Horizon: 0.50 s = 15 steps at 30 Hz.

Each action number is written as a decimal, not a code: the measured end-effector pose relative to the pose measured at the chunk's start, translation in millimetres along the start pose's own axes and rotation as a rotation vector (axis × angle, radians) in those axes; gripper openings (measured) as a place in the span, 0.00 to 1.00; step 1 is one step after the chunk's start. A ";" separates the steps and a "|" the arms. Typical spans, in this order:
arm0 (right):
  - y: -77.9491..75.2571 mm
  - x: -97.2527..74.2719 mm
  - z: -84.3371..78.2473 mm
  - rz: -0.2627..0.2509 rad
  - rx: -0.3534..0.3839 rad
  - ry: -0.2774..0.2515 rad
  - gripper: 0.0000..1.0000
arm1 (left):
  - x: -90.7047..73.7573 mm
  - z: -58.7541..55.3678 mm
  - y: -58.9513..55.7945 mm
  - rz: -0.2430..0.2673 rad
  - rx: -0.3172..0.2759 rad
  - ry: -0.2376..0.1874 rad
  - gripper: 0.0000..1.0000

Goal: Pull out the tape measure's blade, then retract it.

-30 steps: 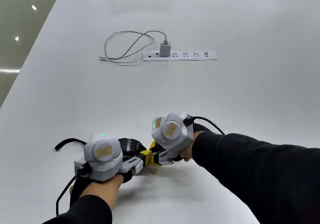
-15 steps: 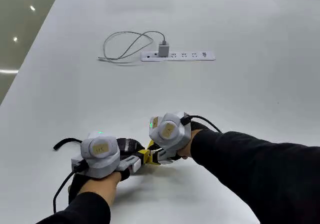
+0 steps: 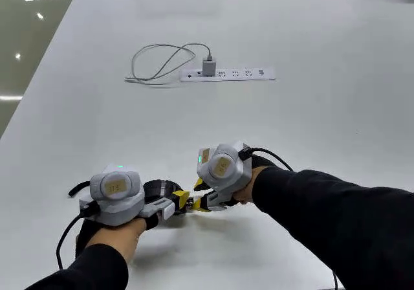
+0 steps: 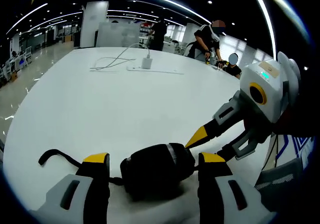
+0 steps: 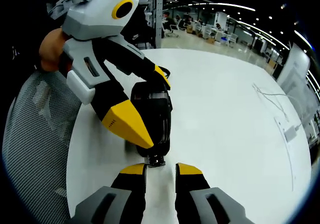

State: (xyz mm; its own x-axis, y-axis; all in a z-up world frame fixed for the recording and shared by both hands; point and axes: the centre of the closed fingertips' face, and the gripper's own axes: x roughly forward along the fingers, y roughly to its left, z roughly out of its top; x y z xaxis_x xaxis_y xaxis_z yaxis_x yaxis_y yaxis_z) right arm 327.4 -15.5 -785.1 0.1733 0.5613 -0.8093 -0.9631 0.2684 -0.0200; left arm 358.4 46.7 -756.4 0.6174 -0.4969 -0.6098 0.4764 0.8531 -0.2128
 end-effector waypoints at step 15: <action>5.3 -24.5 -11.0 -0.041 0.070 -0.045 0.24 | -11.1 -5.3 -1.8 -0.135 0.083 -0.010 0.96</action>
State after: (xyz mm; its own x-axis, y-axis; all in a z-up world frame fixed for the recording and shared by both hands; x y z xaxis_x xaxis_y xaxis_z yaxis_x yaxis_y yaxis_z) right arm 315.7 -36.4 -771.8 0.2224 0.5828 -0.7816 -0.9387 0.3446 -0.0101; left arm 347.3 51.5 -753.3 0.5501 -0.6085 -0.5720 0.6058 0.7622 -0.2283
